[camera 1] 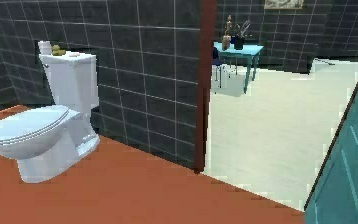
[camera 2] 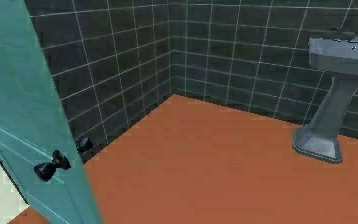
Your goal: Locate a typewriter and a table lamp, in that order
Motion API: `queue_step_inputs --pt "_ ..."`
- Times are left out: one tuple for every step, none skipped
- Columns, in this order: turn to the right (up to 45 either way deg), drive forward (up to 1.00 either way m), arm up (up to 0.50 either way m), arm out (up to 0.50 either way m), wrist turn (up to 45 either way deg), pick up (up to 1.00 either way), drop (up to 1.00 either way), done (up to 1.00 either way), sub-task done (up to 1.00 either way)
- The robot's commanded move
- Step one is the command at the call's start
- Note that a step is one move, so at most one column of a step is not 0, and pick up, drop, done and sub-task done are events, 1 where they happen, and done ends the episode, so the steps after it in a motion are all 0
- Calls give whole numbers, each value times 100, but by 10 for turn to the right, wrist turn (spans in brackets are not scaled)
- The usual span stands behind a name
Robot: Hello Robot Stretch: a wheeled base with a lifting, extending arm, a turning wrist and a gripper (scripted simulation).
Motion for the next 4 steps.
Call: queue_step_inputs --pt "30 0 0 0 0 0 0 0 0" --pt "0 40 0 0 0 0 0 0 0" --pt "330 0 0 0 0 0 0 0 0" --pt "0 100 0 0 0 0 0 0 0"
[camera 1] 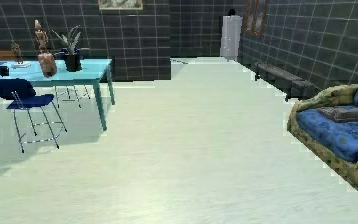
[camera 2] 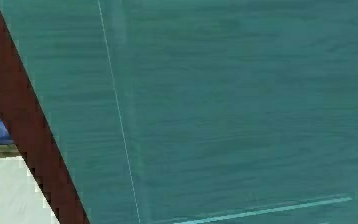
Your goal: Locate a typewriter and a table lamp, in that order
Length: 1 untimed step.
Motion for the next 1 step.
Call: queue_step_inputs --pt "0 30 0 0 0 0 0 0 0"
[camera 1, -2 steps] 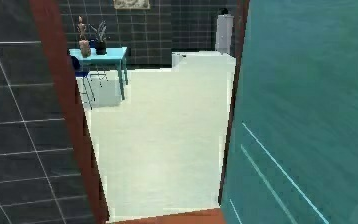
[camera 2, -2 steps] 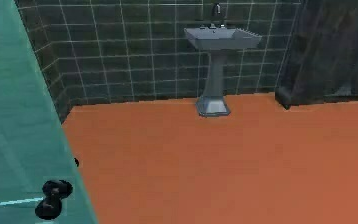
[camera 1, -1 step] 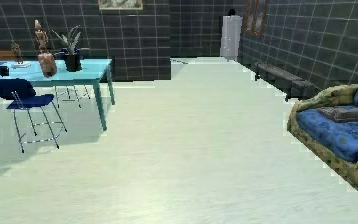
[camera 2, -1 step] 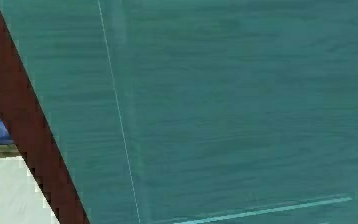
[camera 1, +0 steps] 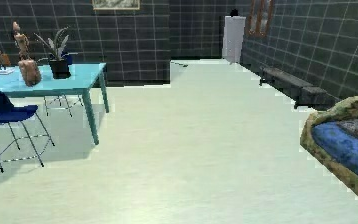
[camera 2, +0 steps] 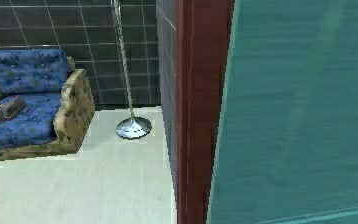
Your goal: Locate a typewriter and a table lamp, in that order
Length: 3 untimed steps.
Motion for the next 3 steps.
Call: queue_step_inputs --pt "360 0 0 0 0 0 0 0 0" --pt "0 25 0 0 0 0 0 0 0" --pt "300 0 0 0 0 0 0 0 0"
